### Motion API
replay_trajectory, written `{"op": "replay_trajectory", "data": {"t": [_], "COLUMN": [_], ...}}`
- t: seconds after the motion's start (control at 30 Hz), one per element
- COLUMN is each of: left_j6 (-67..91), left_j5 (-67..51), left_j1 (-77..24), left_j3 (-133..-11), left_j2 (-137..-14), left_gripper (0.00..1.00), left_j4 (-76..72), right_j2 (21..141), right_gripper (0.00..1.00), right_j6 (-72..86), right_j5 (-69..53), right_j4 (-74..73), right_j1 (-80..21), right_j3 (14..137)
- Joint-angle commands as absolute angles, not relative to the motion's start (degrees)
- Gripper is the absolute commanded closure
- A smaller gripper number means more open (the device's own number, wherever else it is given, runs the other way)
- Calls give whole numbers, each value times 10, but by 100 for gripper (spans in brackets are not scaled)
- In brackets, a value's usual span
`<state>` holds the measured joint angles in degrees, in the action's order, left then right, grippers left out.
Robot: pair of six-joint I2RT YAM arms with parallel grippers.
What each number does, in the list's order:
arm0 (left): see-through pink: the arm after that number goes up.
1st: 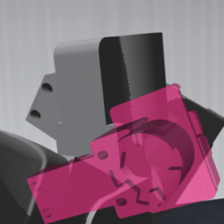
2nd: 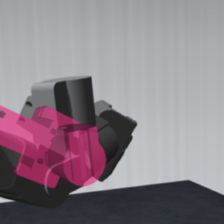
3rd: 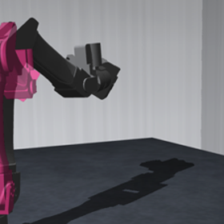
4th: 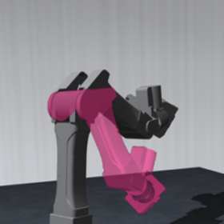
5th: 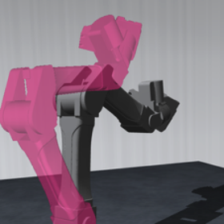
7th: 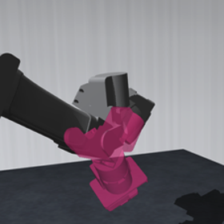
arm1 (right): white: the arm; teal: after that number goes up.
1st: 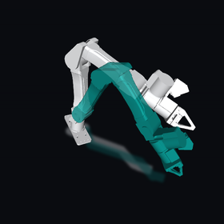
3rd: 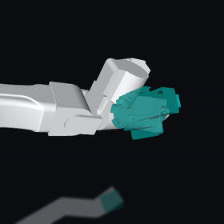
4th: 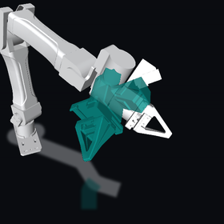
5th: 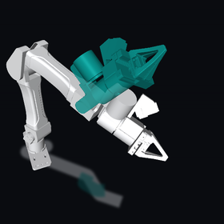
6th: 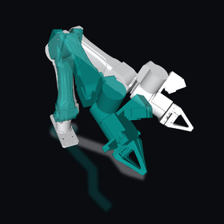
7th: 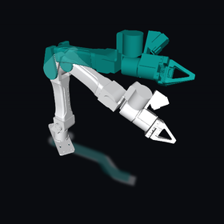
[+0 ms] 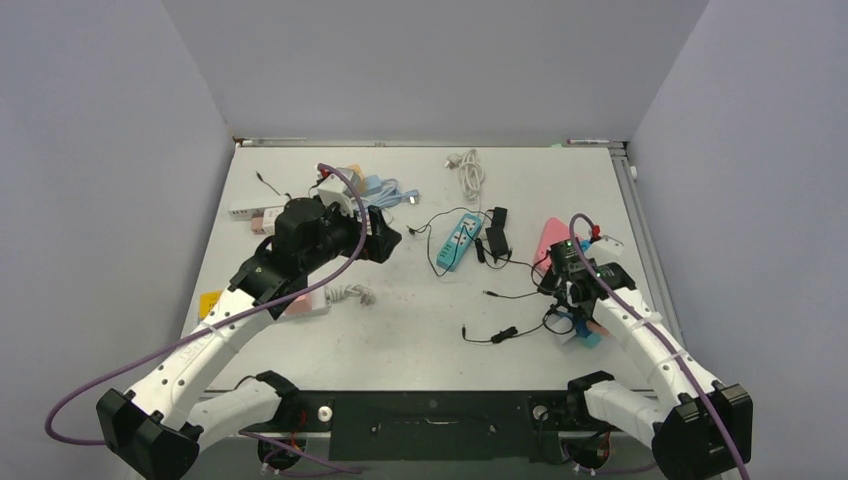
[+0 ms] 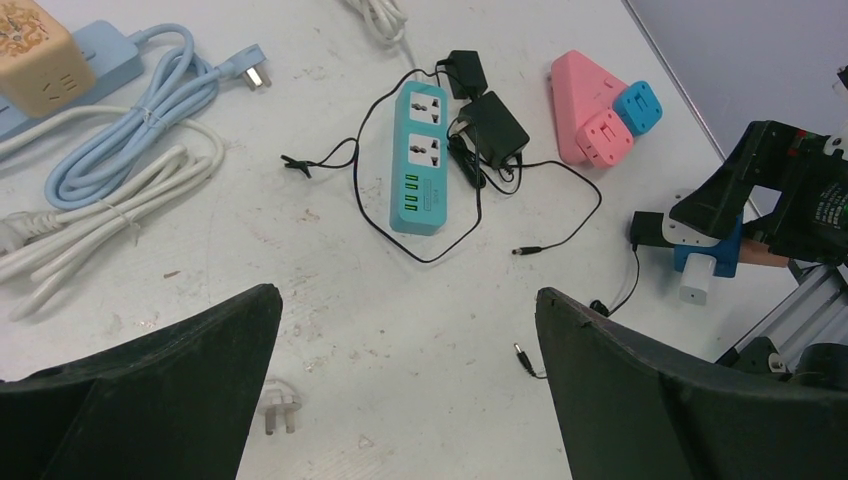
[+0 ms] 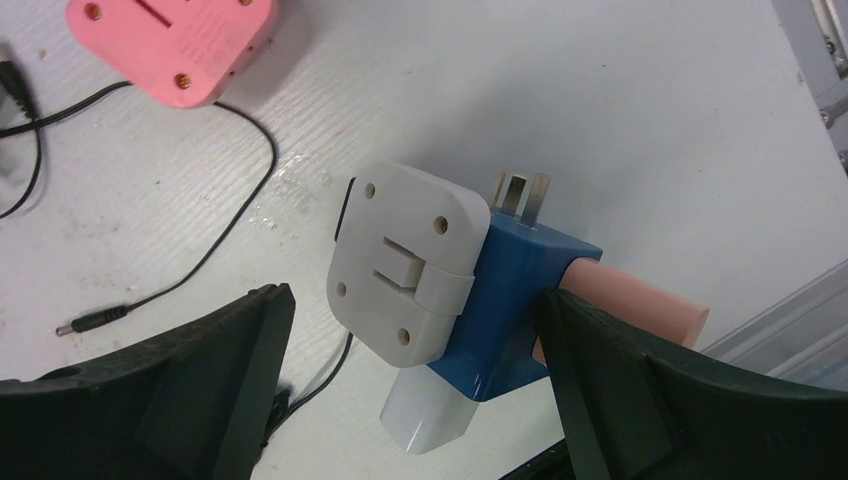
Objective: Pull the plug off the socket
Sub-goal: Move the socket to the center of the board.
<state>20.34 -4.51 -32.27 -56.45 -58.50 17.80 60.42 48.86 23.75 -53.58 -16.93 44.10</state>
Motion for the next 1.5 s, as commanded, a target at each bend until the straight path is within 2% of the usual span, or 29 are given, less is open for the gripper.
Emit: {"op": "replay_trajectory", "data": {"t": [0.0,0.43,0.83,0.97,1.17,1.23,1.47], "left_j6": [197,192,189,191,191,191,180], "left_j5": [-35,-24,16,31,56,65,81], "left_j1": [-325,-325,-324,-322,-301,-293,-284], "left_j3": [-563,-562,-551,-543,-533,-527,-528], "left_j2": [-589,-609,-607,-600,-588,-580,-596], "left_gripper": [4,4,4,4,4,4,4], "left_j4": [154,156,149,141,134,131,133], "right_j2": [591,652,809,836,795,770,641], "right_gripper": [4,4,2,2,0,6,10], "right_j6": [532,636,718,704,659,642,581], "right_j5": [115,134,206,222,246,263,270], "right_j4": [-509,-470,-424,-421,-401,-403,-429], "right_j1": [-212,-398,-615,-630,-630,-630,-564], "right_j3": [410,465,585,619,635,638,601]}}
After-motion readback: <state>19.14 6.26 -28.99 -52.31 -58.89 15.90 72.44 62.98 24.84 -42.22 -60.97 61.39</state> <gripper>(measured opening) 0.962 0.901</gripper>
